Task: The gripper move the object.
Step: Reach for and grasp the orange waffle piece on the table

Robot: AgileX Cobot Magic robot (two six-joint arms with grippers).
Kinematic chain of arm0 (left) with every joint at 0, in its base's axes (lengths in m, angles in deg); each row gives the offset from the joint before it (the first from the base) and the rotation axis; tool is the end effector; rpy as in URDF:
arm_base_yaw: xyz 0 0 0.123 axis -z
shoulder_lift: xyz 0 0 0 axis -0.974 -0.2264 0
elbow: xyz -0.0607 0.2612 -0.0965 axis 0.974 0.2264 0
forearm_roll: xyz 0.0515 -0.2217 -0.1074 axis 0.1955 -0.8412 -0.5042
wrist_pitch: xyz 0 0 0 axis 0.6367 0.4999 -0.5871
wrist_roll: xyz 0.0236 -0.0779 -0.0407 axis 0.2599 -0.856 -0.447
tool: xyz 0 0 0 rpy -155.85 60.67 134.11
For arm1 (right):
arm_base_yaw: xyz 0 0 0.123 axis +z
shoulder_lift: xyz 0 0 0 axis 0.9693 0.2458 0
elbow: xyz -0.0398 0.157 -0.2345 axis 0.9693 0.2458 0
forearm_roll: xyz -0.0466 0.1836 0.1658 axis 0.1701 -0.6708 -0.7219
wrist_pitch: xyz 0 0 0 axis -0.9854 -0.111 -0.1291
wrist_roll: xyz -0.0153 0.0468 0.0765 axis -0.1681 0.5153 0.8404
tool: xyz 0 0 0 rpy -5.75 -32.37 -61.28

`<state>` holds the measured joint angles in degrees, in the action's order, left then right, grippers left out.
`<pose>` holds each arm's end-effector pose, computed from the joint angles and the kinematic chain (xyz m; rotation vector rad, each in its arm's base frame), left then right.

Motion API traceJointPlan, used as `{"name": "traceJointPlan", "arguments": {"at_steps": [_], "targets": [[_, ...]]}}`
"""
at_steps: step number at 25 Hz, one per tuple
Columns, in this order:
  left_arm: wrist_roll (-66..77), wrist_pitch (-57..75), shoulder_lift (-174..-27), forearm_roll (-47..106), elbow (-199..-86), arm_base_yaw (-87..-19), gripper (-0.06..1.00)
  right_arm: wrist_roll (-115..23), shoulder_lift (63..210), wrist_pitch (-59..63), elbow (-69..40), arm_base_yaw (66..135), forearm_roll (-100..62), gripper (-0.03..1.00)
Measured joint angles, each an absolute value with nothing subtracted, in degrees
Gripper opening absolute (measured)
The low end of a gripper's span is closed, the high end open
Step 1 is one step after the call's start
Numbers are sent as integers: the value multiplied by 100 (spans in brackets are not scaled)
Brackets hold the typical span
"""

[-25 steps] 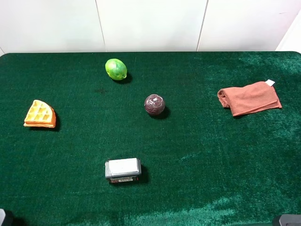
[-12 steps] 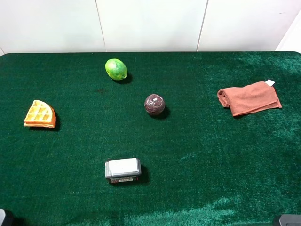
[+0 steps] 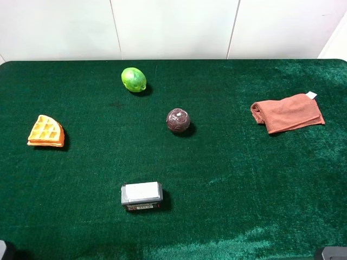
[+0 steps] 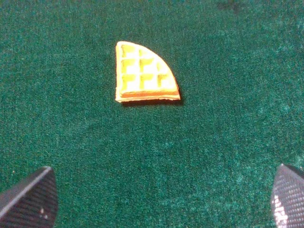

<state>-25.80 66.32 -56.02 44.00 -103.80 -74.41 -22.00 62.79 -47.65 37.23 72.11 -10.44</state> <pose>0.0682 -0.0014 0.3248 0.0998 2.3331 0.0238 -0.0041 -0.0002 0.2788 0.0776 2.0075 -0.0387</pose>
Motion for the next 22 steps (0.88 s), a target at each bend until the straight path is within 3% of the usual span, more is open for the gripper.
{"name": "traceJointPlan", "arguments": {"at_steps": [22], "targets": [[-3129,6122,-8145,4636,-10770,-7441,90,-2200,6279,-4765,3723,7211,-1044,70]]}}
